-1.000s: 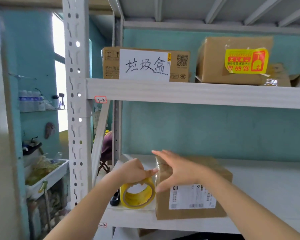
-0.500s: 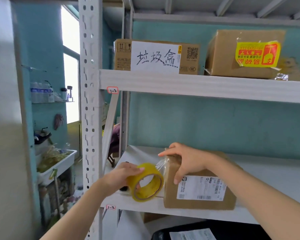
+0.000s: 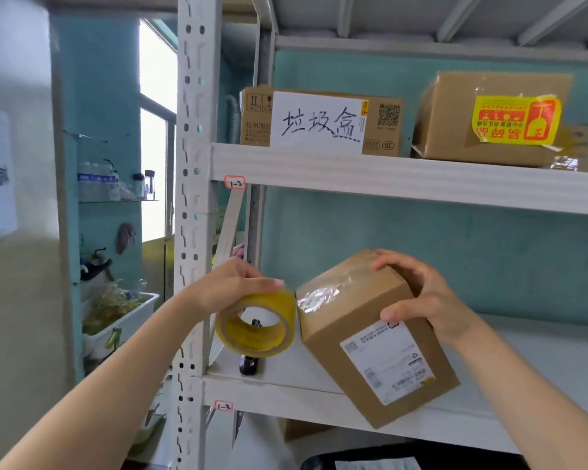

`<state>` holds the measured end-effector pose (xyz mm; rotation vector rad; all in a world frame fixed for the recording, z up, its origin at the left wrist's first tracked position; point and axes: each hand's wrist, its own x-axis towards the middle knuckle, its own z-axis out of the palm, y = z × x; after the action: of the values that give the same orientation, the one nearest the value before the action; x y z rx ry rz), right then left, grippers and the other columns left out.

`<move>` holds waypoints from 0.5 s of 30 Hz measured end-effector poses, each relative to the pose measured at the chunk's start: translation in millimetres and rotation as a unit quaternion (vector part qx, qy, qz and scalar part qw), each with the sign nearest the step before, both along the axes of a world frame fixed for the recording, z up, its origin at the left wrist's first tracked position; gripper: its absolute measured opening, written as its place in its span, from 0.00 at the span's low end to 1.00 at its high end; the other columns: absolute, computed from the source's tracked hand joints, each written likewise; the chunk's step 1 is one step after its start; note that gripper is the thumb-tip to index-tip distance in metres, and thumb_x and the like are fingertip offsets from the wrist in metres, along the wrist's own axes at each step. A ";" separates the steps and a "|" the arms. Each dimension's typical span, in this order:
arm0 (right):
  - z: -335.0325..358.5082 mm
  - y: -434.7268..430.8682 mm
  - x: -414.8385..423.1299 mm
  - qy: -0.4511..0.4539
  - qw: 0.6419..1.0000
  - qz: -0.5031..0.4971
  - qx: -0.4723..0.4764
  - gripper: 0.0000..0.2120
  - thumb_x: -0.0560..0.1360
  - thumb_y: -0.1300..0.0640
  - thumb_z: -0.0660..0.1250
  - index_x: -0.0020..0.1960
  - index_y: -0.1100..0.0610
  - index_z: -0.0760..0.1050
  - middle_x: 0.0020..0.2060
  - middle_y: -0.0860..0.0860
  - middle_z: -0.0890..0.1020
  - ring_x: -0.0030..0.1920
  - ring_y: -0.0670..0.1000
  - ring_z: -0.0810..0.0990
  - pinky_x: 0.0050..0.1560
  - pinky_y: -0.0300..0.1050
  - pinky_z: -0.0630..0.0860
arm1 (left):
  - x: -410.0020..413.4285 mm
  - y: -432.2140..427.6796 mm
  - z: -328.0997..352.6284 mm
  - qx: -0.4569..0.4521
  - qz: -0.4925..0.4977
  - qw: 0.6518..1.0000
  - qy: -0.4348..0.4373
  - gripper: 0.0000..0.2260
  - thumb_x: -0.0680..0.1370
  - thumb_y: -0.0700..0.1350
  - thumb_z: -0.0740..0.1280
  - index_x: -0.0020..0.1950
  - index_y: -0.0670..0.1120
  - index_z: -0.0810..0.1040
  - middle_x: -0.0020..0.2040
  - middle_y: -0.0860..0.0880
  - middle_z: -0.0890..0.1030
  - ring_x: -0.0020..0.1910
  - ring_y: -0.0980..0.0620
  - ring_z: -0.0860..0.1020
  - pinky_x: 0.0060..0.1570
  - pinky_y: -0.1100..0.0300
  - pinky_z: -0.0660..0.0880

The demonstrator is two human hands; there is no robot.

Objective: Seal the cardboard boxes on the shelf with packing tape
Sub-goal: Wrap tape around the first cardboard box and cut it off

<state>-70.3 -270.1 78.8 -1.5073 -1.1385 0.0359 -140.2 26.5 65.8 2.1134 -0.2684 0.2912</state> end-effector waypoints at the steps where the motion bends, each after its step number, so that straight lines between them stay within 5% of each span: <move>1: -1.5 0.6 2.6 0.005 1.000 -0.002 0.022 0.25 0.48 0.61 0.77 0.43 0.48 0.80 0.49 0.38 0.81 0.48 0.46 0.80 0.45 0.41 0.79 | 2.4 -3.5 -1.1 0.019 0.005 1.000 0.008 0.29 0.57 0.71 0.72 0.25 0.46 0.69 0.31 0.41 0.71 0.39 0.48 0.72 0.44 0.47 0.71; 3: -3.4 2.7 9.6 0.019 0.998 0.000 0.058 0.24 0.47 0.63 0.77 0.42 0.49 0.79 0.47 0.40 0.81 0.47 0.47 0.80 0.44 0.43 0.79 | 8.5 -9.1 -3.3 0.046 0.036 0.998 0.021 0.31 0.54 0.74 0.69 0.25 0.47 0.68 0.39 0.52 0.68 0.34 0.48 0.70 0.38 0.53 0.68; 5: -9.1 2.2 16.6 0.046 0.996 0.003 0.081 0.24 0.46 0.63 0.76 0.41 0.50 0.79 0.44 0.43 0.82 0.44 0.49 0.80 0.42 0.45 0.79 | 16.1 -12.2 -4.7 0.058 0.064 0.996 0.031 0.31 0.53 0.76 0.68 0.23 0.47 0.67 0.43 0.51 0.70 0.31 0.50 0.70 0.33 0.58 0.69; 10: -22.5 -10.3 28.3 0.101 0.988 -0.013 0.117 0.26 0.50 0.72 0.71 0.43 0.50 0.79 0.41 0.50 0.79 0.37 0.49 0.81 0.32 0.42 0.78 | 36.5 -30.5 -8.7 0.055 0.083 0.994 0.045 0.33 0.53 0.78 0.65 0.26 0.47 0.68 0.25 0.55 0.67 0.29 0.49 0.70 0.34 0.57 0.71; 15: -16.4 -43.9 22.4 0.145 0.988 -0.046 0.020 0.40 0.55 0.72 0.68 0.65 0.49 0.71 0.55 0.52 0.81 0.52 0.50 0.81 0.48 0.39 0.77 | 51.4 -60.9 -7.5 0.077 0.077 0.992 0.067 0.30 0.66 0.73 0.62 0.20 0.48 0.71 0.17 0.52 0.69 0.20 0.53 0.69 0.34 0.59 0.70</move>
<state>-47.8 -313.9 62.5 -1.4631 -0.8310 0.1638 -88.8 -34.4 58.4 2.2995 -0.0501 0.2219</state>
